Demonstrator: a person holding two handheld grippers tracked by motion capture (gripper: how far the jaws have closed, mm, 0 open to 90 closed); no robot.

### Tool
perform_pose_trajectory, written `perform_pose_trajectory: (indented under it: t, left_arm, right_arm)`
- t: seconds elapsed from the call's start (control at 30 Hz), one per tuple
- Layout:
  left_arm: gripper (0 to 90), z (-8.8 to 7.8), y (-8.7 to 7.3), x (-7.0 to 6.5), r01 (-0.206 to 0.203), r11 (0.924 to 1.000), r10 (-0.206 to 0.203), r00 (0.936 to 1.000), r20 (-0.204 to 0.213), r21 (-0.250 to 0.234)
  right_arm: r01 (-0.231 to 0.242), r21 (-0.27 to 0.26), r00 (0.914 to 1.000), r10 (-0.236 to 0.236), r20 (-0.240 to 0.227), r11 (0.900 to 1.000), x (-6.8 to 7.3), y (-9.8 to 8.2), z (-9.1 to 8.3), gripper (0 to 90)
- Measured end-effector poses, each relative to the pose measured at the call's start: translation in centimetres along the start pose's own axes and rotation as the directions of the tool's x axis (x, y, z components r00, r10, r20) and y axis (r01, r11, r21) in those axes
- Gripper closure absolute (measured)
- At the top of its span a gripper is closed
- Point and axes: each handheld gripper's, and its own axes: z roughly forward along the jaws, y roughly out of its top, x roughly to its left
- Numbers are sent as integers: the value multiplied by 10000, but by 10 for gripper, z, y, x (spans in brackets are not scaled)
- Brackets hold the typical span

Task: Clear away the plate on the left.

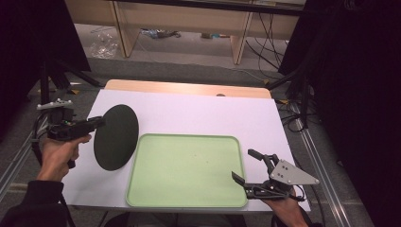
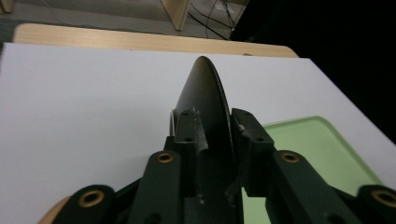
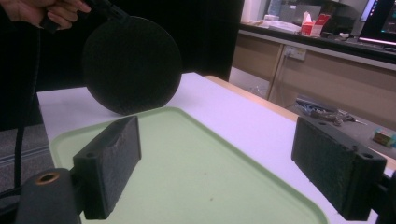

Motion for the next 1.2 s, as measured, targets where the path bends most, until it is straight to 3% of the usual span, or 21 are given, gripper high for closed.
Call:
perform_pose_trajectory:
  t: [0.07,0.13,0.2,0.23,0.27,0.5,0.57,0.6,0.63,0.67,0.7,0.73,0.8,0.83,0.9,0.97,1.2]
  left_arm:
    - [681,3,-2,-2,-50,9999,50,10000,65,88]
    - [682,3,0,-7,-223,9993,230,9995,-226,304]
    - [661,6,-1,-9,-241,9988,250,9994,-218,431]
    - [646,9,-2,-10,-344,9977,365,9987,-358,578]
    - [647,12,-4,-13,-680,9945,749,9933,-882,791]
    - [664,13,-4,-11,-727,9944,809,9906,-1105,761]
    - [673,14,-4,-11,-898,9921,1011,9858,-1343,877]
    - [688,14,-4,-10,-1144,9879,1307,9778,-1635,1051]
    - [691,22,-9,-8,-1145,9736,1506,9723,-1788,1975]
    - [685,22,-9,-8,-1145,9736,1506,9723,-1788,1975]
    - [685,32,-17,-7,-1196,9687,1603,9705,-1800,2175]
    - [673,36,-22,-6,-1179,9723,1574,9686,-1924,2019]
    - [765,37,-19,-4,-1062,9741,1502,9638,-2203,1996]
    - [765,37,-20,-2,-1037,9757,1474,9624,-2281,1931]
    - [769,36,-22,1,-975,9786,1371,9655,-2213,1813]
    - [770,34,-22,2,-1031,9758,1453,9648,-2194,1928]
    - [772,33,-22,4,-1087,9794,1434,9678,-2071,1701]
  right_arm:
    - [31,110,9999,-32,139,9999,0,0,0,166]
    - [39,132,9999,-41,117,9999,1,0,0,166]
    - [23,8,10000,-23,-1,10000,1,0,1,166]
    - [29,120,9999,-30,108,9999,1,0,0,166]
    - [63,198,10000,-62,-20,9998,0,0,0,167]
    - [109,206,9999,-108,-21,9997,0,0,0,167]
    - [119,204,9999,-118,-62,9997,1,0,1,167]
    - [150,237,9999,-149,-46,9996,1,0,1,167]
    - [136,202,9998,-134,-117,9997,1,0,1,168]
    - [142,214,9998,-140,-102,9997,1,0,1,168]
    - [142,214,9998,-140,-102,9997,1,0,1,168]
    - [157,247,9998,-154,-139,9996,1,0,1,168]
    - [93,218,9997,-88,-224,9997,2,1,1,169]
    - [93,218,9997,-88,-224,9997,2,1,1,169]
    - [110,241,9998,-106,-182,9996,1,0,0,168]
    - [94,168,9998,-91,-177,9998,1,0,1,168]
    - [154,199,9996,-150,-241,9997,2,0,1,167]
